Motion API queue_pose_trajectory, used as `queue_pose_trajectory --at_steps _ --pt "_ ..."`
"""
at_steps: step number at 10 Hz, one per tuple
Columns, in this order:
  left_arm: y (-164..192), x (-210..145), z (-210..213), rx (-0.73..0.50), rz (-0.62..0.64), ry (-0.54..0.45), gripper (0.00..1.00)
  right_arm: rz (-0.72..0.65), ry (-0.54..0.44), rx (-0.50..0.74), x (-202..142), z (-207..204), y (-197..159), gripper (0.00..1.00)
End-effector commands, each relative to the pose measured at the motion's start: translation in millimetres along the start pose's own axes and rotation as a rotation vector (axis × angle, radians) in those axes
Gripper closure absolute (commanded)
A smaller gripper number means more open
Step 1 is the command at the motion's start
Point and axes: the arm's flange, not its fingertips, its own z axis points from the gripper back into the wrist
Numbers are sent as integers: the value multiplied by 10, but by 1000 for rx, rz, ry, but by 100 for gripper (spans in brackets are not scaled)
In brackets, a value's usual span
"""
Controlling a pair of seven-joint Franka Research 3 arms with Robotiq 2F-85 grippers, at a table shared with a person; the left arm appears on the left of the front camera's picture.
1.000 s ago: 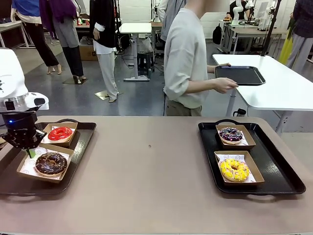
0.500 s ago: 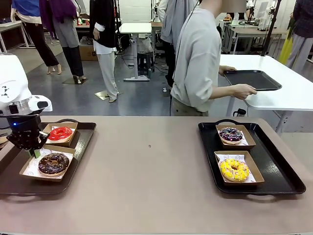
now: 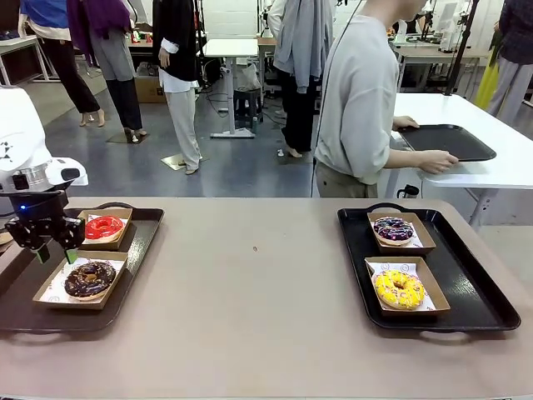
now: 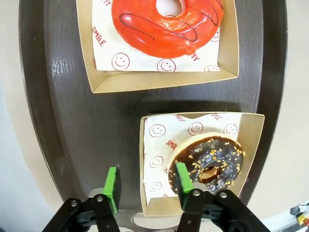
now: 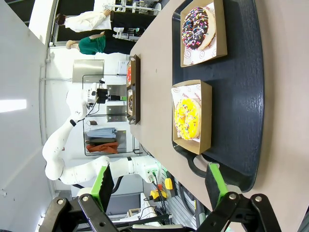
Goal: Individually package the donuts and arrange them on the tray.
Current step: Place the picked Paper togo box on the Handle tray.
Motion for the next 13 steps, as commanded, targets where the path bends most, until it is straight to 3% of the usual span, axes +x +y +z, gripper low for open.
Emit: queue_pose_trajectory --at_steps 1,4,6,9,13 --pt "47 -21 38 -4 -21 15 0 12 12 7 3 23 6 0" --pt "67 -67 83 -84 -36 20 0 12 12 7 3 23 6 0" --pt "216 -166 253 -263 -35 -26 0 12 12 7 3 23 6 0" --pt "939 -349 601 -656 57 -109 0 12 12 7 3 23 6 0" --pt "2116 -707 552 -1072 127 -229 0 12 12 7 3 23 6 0"
